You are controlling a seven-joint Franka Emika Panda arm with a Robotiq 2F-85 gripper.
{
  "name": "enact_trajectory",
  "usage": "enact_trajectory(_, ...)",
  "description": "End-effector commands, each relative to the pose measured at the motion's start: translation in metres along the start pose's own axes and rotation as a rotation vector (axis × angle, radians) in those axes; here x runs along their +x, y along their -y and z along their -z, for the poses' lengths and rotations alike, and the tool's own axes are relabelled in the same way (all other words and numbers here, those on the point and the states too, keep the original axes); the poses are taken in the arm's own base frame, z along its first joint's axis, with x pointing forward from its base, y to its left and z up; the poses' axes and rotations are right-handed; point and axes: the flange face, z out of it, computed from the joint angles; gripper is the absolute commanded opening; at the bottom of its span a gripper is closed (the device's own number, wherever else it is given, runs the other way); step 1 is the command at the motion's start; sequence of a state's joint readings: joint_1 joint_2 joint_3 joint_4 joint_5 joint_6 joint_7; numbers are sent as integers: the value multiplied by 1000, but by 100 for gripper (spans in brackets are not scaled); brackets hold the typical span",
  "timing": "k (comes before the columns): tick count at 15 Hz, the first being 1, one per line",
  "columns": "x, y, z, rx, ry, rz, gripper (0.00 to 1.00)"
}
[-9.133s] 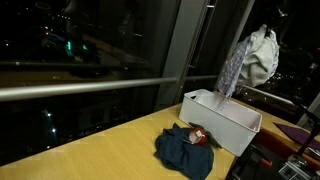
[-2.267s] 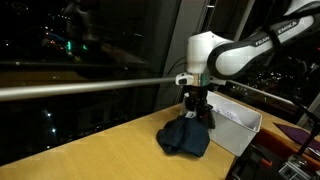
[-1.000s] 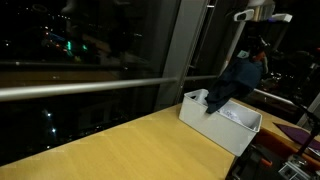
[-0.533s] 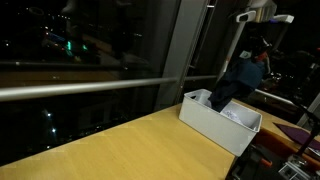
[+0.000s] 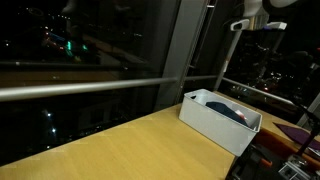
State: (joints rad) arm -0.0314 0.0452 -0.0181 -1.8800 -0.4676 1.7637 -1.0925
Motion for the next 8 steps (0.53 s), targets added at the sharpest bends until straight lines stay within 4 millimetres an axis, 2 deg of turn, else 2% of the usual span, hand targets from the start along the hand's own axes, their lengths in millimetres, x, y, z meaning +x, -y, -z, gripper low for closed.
enact_trajectory(1, 7, 2, -2, 0, 0, 7, 89)
enact_trajectory(3, 12, 2, -6, 4, 3, 13, 100)
enact_trajectory(6, 23, 4, -10, 15, 3, 17, 100)
enact_trajectory(7, 15, 3, -10, 20, 10, 22, 100)
enact_trajectory(8, 18, 3, -11, 22, 11, 24, 100)
